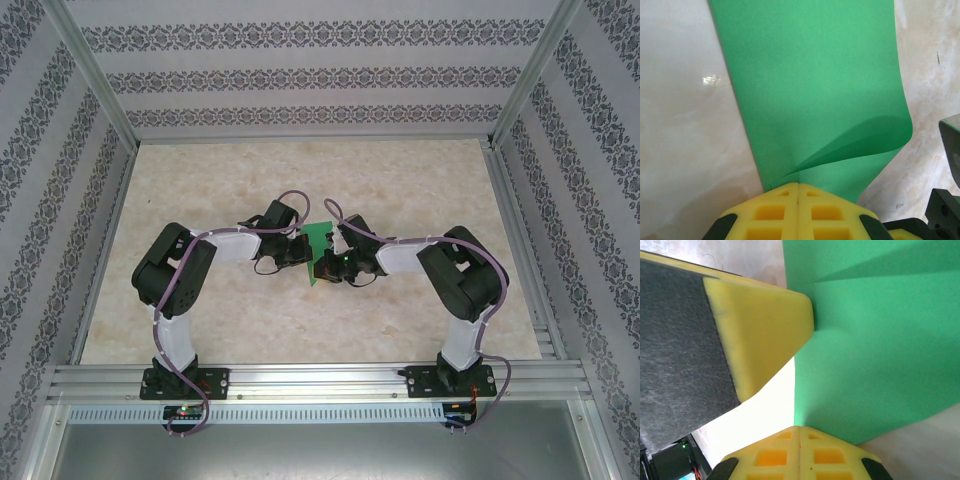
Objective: Fold a paper plane with a square sheet of paper (pick it up from the middle)
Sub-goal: Third fold the triangle at the center of the table.
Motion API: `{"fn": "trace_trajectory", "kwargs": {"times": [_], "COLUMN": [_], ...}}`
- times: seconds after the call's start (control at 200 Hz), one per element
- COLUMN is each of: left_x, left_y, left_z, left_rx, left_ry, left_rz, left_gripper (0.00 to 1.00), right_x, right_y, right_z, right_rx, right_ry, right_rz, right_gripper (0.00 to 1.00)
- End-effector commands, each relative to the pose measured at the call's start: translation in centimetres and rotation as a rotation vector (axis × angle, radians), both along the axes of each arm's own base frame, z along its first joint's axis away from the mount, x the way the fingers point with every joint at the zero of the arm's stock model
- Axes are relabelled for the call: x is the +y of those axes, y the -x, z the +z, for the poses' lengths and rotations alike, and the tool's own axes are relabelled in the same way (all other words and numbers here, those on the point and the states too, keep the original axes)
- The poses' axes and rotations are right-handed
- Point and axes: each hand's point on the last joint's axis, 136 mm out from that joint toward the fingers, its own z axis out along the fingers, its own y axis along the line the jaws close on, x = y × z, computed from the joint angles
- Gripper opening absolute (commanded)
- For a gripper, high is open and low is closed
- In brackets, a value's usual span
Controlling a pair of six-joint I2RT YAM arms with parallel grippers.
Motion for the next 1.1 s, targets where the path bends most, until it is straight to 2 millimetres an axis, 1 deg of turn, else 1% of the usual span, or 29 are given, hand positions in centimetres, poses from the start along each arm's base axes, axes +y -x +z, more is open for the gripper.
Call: {"fn": "trace_trajectory", "kwargs": {"times": [0.0,0.185,0.27,0.38,0.485,0.624,1.019,1.099], "left_x": [1.3,1.0,1.0,1.0,1.0,0.9,1.0,1.1], "left_y": [1.5,1.5,1.6,1.7,1.7,1.7,1.6,1.7], "left_z": [-1.6,-1.3,-1.5,-1.7,-1.7,-1.7,-1.7,-1.8], "left_rx": [0.05,0.05,0.054,0.057,0.058,0.058,0.054,0.055], "left_ry": [-0.074,-0.055,-0.055,-0.056,-0.055,-0.053,-0.056,-0.058], "left_rz": [0.021,0.012,0.009,0.007,0.006,0.002,0.003,0.003], "left_gripper": [0.02,0.02,0.02,0.02,0.02,0.02,0.03,0.03], "right_x": [0.2,-0.1,0.0,0.6,1.1,1.2,0.0,-0.4], "right_y": [1.0,1.0,0.7,0.5,1.0,1.7,2.5,2.6], "right_z": [-0.8,-0.7,-0.1,1.5,2.1,1.5,-1.4,-1.5], "right_rx": [0.009,0.001,-0.014,-0.051,-0.075,-0.063,0.003,0.004], "right_ry": [0.006,0.022,0.015,0.005,0.021,0.042,0.123,0.141], "right_rz": [0.032,0.03,0.028,0.029,0.046,0.053,0.038,0.033], "right_gripper": [0.05,0.05,0.05,0.05,0.05,0.05,0.05,0.05]}}
